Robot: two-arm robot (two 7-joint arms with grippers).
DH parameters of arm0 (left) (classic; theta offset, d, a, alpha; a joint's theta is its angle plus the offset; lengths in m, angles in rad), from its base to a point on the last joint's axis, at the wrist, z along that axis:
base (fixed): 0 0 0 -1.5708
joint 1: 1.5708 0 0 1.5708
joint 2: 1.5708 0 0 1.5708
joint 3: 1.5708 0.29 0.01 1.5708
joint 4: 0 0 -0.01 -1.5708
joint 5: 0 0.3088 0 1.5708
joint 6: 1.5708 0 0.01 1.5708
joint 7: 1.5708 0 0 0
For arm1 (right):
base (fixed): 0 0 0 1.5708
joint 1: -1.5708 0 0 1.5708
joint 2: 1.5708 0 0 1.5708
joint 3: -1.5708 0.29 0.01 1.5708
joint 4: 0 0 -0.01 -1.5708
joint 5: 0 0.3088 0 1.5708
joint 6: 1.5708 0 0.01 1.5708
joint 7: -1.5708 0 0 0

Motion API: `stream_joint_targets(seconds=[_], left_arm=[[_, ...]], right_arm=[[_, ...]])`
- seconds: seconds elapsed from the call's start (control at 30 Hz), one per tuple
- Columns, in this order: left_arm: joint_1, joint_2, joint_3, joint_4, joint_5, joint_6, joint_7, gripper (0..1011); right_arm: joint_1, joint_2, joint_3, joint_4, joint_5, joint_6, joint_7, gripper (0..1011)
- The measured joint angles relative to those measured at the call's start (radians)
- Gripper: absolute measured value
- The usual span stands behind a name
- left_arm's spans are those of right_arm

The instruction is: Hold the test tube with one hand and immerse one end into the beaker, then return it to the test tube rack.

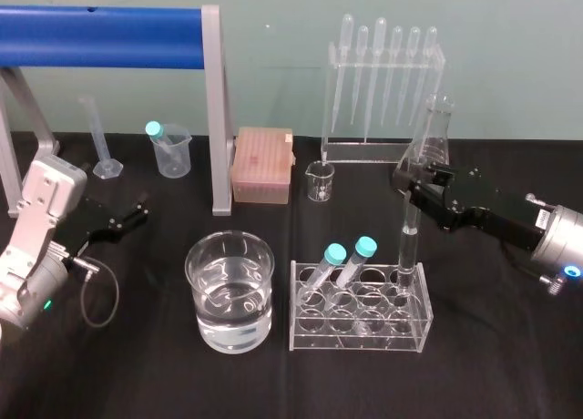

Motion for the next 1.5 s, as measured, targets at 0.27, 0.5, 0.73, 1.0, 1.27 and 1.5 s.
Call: stream_joint_targets(seconds=[0.27,0.5,0.73,1.0,1.27,1.5], left_arm=[[0.000,0.000,0.000,0.000,0.000,0.000,0.000,1000],[0.000,0.000,0.000,0.000,0.000,0.000,0.000,1000],[0.000,0.000,0.000,0.000,0.000,0.000,0.000,1000],[0.000,0.000,0.000,0.000,0.000,0.000,0.000,1000],[0.000,0.000,0.000,0.000,0.000,0.000,0.000,1000],[0.000,0.000,0.000,0.000,0.000,0.000,0.000,1000]], right_arm=[[0.026,-0.013,-0.025,0.048,-0.016,-0.003,0.026,225],[0.038,-0.027,-0.041,0.078,-0.023,-0.005,0.040,225],[0.050,-0.038,-0.056,0.103,-0.033,-0.007,0.053,225],[0.056,-0.040,-0.066,0.112,-0.040,-0.002,0.057,225],[0.054,-0.039,-0.064,0.111,-0.039,-0.002,0.057,226],[0.054,-0.039,-0.063,0.110,-0.038,-0.002,0.057,233]])
